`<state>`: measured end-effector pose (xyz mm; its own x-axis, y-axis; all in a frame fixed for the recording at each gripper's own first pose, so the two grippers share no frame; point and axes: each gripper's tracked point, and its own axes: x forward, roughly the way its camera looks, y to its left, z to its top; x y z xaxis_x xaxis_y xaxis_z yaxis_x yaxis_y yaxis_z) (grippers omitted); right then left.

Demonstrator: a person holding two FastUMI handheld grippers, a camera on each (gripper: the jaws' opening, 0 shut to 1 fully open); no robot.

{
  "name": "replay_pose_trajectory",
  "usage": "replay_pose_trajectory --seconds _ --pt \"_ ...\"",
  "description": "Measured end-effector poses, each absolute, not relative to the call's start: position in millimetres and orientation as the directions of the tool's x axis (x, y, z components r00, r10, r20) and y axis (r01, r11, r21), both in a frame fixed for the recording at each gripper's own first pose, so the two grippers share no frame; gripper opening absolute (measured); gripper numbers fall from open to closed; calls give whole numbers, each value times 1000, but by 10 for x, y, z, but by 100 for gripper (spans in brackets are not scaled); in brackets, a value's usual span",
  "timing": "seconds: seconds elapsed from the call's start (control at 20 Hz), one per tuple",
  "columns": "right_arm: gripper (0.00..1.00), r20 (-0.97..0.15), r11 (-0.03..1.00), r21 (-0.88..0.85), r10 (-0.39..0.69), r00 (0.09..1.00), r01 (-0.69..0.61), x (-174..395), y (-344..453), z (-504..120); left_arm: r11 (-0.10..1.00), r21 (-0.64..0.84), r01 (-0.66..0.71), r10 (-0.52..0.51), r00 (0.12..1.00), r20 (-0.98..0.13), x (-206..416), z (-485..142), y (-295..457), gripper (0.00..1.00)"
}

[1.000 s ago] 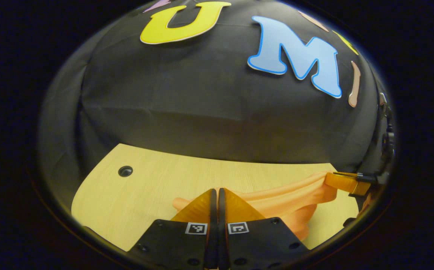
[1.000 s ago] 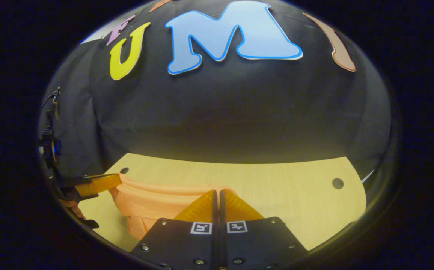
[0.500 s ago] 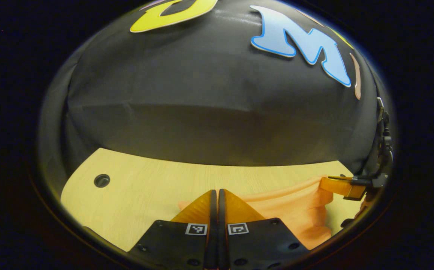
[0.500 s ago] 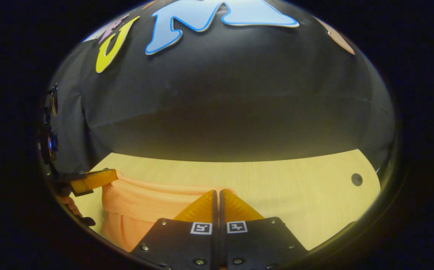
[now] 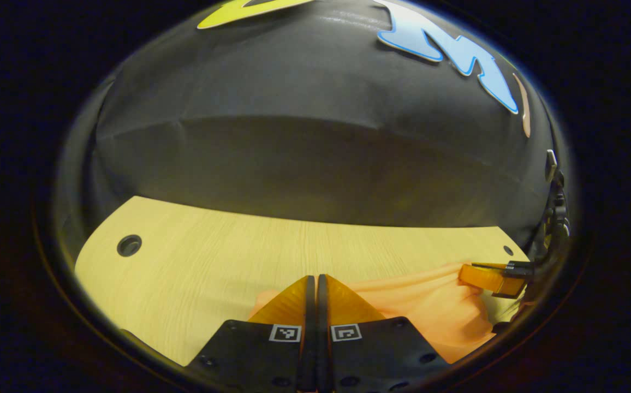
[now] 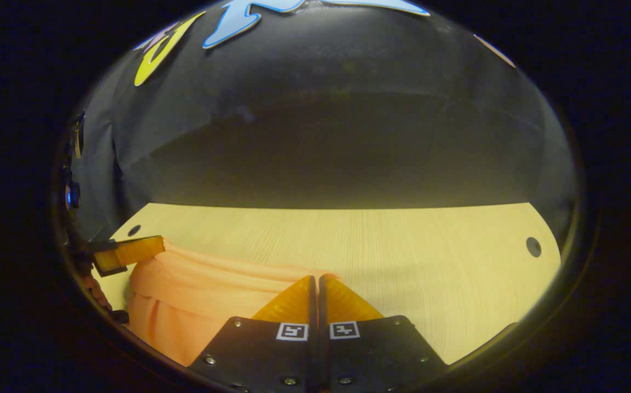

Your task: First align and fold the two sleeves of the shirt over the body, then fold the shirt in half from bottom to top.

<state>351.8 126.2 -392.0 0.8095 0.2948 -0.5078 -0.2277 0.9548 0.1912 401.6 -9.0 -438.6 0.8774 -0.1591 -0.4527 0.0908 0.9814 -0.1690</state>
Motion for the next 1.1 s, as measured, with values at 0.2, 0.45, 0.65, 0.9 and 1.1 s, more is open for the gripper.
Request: replay_pose_trajectory --seconds 0.2,0.45,0.65,0.9,1.1 --pt "0 -532 954 212 293 795 -210 3559 1238 -3961 982 -158 103 -167 861 -481 3958 -4440 -112 7" --pt "32 -532 958 201 282 799 -205 3523 1097 -3795 984 -143 106 -160 880 -448 3904 -4109 -130 35" --pt "26 -509 957 210 282 814 -200 3451 1074 -3521 988 -114 103 -144 887 -439 3764 -3827 -118 42" --pt "34 -496 956 220 280 822 -193 3239 986 -3064 985 -138 107 -158 882 -444 3447 -3381 -193 59" --pt "34 -483 955 225 280 830 -191 2895 924 -2629 986 -144 86 -141 890 -434 3096 -2939 -164 58"
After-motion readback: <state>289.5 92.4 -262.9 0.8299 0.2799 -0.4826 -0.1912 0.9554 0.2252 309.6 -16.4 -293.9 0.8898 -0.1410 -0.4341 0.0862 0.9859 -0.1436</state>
